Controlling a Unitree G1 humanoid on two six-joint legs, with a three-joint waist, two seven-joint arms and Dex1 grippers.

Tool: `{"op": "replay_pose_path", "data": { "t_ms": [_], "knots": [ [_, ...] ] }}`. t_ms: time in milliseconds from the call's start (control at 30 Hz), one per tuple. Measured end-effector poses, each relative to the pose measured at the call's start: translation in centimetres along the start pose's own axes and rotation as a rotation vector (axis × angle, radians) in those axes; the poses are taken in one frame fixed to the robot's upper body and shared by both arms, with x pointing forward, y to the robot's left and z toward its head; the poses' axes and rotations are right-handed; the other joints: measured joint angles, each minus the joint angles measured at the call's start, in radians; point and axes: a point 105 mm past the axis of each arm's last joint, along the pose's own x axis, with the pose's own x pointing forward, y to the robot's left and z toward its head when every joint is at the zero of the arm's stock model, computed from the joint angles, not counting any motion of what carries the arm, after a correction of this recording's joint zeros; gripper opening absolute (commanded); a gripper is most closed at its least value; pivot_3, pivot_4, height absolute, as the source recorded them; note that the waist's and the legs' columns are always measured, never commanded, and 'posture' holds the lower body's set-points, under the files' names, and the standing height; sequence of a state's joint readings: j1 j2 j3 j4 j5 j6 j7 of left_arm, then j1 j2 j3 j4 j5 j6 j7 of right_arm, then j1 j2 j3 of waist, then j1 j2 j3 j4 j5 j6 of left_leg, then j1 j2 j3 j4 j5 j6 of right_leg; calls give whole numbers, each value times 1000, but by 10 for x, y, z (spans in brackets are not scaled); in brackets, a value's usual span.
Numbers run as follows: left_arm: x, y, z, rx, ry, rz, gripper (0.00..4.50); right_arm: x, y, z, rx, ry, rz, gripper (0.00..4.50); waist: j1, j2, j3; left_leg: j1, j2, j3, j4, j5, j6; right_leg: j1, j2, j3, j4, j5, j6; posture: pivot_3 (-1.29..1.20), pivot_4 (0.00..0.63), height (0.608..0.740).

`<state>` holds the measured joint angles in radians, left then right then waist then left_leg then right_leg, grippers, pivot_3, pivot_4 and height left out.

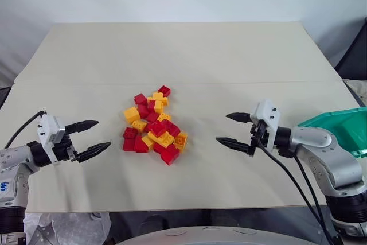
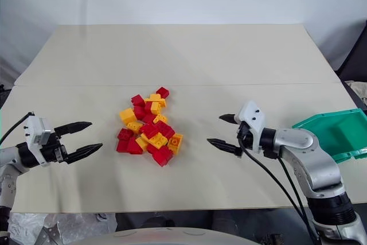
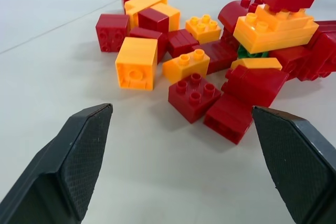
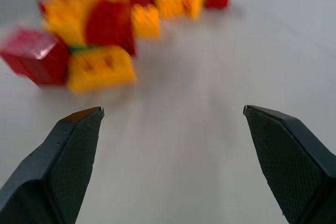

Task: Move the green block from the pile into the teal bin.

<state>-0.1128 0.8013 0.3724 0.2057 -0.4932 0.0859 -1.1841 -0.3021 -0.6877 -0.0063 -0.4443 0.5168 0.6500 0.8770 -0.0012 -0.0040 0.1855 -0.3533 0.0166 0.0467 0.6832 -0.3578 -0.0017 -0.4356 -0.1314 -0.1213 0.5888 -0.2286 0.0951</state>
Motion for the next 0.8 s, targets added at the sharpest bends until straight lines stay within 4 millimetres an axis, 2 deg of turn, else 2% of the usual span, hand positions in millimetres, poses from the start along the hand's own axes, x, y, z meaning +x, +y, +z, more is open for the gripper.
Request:
{"op": "replay_pose_path", "data": {
  "t_ms": [167,233,367,400,600,800],
  "knots": [
    [2,-1,8,29,-30,-46,4500,15,33,20,52,-17,143,2337,0,0,0,0,0,-1,0,0,1,-2,0,3,1,0,0,0,150,740],
    [2,-3,11,39,-46,-77,4500,25,44,18,87,6,204,1697,-1,0,0,0,0,0,0,-1,1,-2,0,3,1,0,0,0,150,740],
    [-1,-13,11,18,-85,-180,4500,58,70,6,164,66,359,360,-5,-1,0,-2,0,3,0,-1,1,-7,1,6,3,0,0,0,150,740],
    [-1,-14,12,17,-90,-191,4500,62,72,5,178,66,368,58,-5,-1,0,-2,0,5,0,-1,1,-7,1,6,3,0,0,0,150,740],
    [-2,-22,12,6,-106,-263,4500,96,69,8,219,60,372,20,-5,-2,-1,-3,-1,11,1,-1,2,-8,1,6,3,0,0,0,150,740],
    [1,-25,10,14,-114,-281,4500,122,82,1,278,90,424,20,-6,-2,-1,-3,-1,12,1,-1,2,-8,1,7,3,0,0,0,150,740]
  ]
}}
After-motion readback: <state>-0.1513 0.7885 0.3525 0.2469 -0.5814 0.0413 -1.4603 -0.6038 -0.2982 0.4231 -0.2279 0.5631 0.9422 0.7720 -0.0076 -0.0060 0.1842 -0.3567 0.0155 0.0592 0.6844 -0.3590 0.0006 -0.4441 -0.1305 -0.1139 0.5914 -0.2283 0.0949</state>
